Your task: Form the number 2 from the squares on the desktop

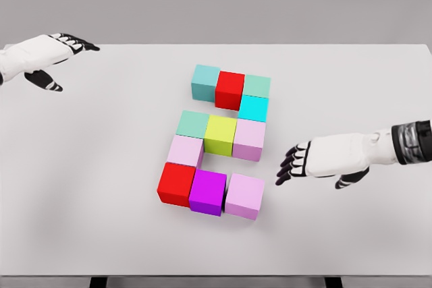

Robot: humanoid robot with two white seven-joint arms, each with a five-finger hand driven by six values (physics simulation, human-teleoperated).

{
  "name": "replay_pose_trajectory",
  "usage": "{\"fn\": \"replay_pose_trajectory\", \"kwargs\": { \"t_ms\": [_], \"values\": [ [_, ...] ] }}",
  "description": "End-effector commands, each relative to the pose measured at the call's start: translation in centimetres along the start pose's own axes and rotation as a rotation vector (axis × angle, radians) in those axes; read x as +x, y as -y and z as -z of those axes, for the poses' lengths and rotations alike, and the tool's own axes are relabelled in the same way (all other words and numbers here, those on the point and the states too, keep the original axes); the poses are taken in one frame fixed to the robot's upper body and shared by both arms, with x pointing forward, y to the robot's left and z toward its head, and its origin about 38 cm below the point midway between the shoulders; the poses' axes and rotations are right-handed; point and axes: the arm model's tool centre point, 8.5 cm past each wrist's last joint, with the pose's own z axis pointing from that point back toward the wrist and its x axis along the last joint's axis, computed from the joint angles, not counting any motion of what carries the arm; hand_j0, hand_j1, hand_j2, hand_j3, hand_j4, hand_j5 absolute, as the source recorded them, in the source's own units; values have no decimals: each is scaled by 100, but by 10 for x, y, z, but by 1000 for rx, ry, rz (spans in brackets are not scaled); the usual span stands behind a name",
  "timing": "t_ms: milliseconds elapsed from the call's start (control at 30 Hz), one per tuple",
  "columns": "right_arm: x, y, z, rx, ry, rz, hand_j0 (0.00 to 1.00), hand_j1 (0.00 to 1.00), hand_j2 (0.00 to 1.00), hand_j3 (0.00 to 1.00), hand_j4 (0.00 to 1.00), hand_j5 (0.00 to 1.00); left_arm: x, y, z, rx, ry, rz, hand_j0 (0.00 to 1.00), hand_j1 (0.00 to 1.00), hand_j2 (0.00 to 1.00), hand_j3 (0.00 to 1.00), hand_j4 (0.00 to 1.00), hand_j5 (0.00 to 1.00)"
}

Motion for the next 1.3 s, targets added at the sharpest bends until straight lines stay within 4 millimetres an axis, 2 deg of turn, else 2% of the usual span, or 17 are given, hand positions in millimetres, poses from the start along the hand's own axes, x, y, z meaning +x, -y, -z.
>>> {"fn": "replay_pose_trajectory", "kwargs": {
  "t_ms": [0,200,433,1267],
  "values": [
    [1,-3,2,6,6,11,96,96,96,96,96,96,-1,-2,-1,9,-2,-6,100,100,100,100,100,100],
    [5,-13,11,30,33,30,96,96,96,96,96,96,-3,-3,-3,11,-9,-10,100,100,100,100,100,100],
    [7,-11,17,25,49,24,96,96,96,96,96,96,-9,-1,-8,-1,-25,1,100,100,100,100,100,100],
    [14,-4,38,16,100,3,96,96,96,96,96,96,-7,8,-8,-20,-21,-3,100,100,100,100,100,100]
  ]
}}
